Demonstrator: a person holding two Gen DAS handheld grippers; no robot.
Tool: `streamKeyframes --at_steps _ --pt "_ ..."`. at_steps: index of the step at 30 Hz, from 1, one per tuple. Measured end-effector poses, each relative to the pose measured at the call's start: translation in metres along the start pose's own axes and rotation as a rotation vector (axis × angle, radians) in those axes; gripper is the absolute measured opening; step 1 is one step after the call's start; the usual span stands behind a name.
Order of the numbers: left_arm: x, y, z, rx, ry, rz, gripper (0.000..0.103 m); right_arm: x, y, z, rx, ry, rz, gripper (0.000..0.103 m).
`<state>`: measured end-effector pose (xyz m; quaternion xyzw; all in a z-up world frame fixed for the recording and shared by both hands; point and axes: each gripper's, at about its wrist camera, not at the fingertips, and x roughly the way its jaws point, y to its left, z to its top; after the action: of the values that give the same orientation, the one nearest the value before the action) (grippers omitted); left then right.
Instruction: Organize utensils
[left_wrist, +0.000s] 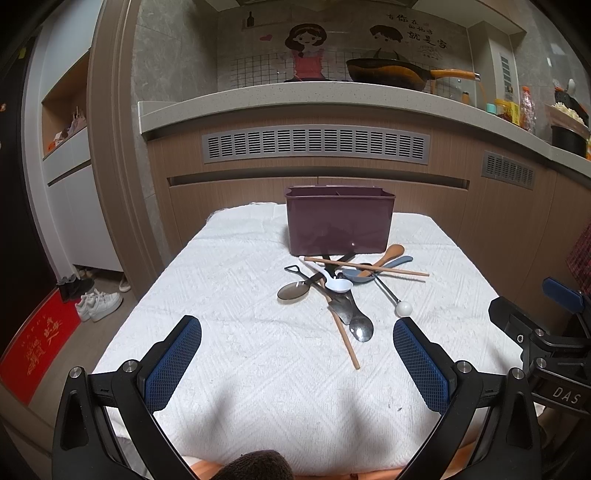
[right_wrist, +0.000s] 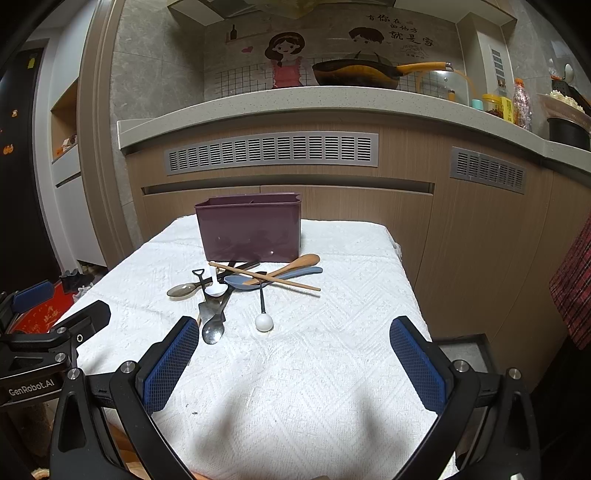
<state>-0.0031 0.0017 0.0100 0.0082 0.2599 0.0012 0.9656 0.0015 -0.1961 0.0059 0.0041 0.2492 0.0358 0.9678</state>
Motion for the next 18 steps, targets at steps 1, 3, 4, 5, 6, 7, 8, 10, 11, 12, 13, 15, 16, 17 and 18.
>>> streamKeyframes --at_steps 1,3,4,5,6,7,8,10,11,12,13,15,16,17,18 --pt "0.000 0.001 0.001 0.001 0.001 0.000 0.103 0.000 0.000 0.000 0.000 0.000 0.000 0.103" --pt "0.000 0.001 0.002 0.002 0.002 -0.001 0.103 0.000 0.000 0.000 -0.001 0.000 0.002 0.103" --pt "0.000 0.001 0.002 0.003 0.003 -0.001 0.103 0.000 0.000 0.000 0.000 0.000 0.001 0.103" --pt "0.001 0.001 0.002 0.003 0.005 -0.001 0.103 0.000 0.000 0.000 0.000 0.001 0.001 0.103" --pt "0.001 0.001 0.003 0.005 0.008 -0.002 0.103 0.000 0.001 0.000 0.000 0.002 0.002 0.103" --pt "0.002 0.001 0.003 0.006 0.009 -0.001 0.103 0.001 0.002 0.001 -0.002 0.003 0.004 0.103" --pt "0.003 0.000 0.003 0.007 0.010 -0.001 0.103 0.001 0.002 0.001 -0.003 0.004 0.006 0.103" --pt "0.005 0.001 0.004 0.007 0.012 -0.001 0.103 0.001 0.002 0.001 -0.006 0.003 0.005 0.103" --pt "0.006 0.000 0.004 0.007 0.013 0.000 0.103 0.002 0.002 0.002 -0.008 0.002 0.004 0.103" --pt "0.007 0.000 0.004 0.006 0.013 0.001 0.103 0.002 0.003 0.002 -0.009 0.000 0.004 0.103" --pt "0.009 0.000 0.004 0.007 0.013 0.001 0.103 0.002 0.003 0.003 -0.011 -0.001 0.003 0.103" --pt "0.012 0.000 0.005 0.007 0.012 0.003 0.103 0.004 0.001 0.004 -0.013 -0.004 0.003 0.103" --pt "0.012 0.000 0.006 0.007 0.012 0.004 0.103 0.005 0.001 0.004 -0.013 -0.004 0.003 0.103" --pt "0.014 0.000 0.007 0.006 0.012 0.005 0.103 0.006 0.000 0.005 -0.014 -0.004 0.003 0.103" --pt "0.016 0.001 0.009 0.004 0.011 0.006 0.103 0.007 0.000 0.006 -0.016 -0.006 0.002 0.103"
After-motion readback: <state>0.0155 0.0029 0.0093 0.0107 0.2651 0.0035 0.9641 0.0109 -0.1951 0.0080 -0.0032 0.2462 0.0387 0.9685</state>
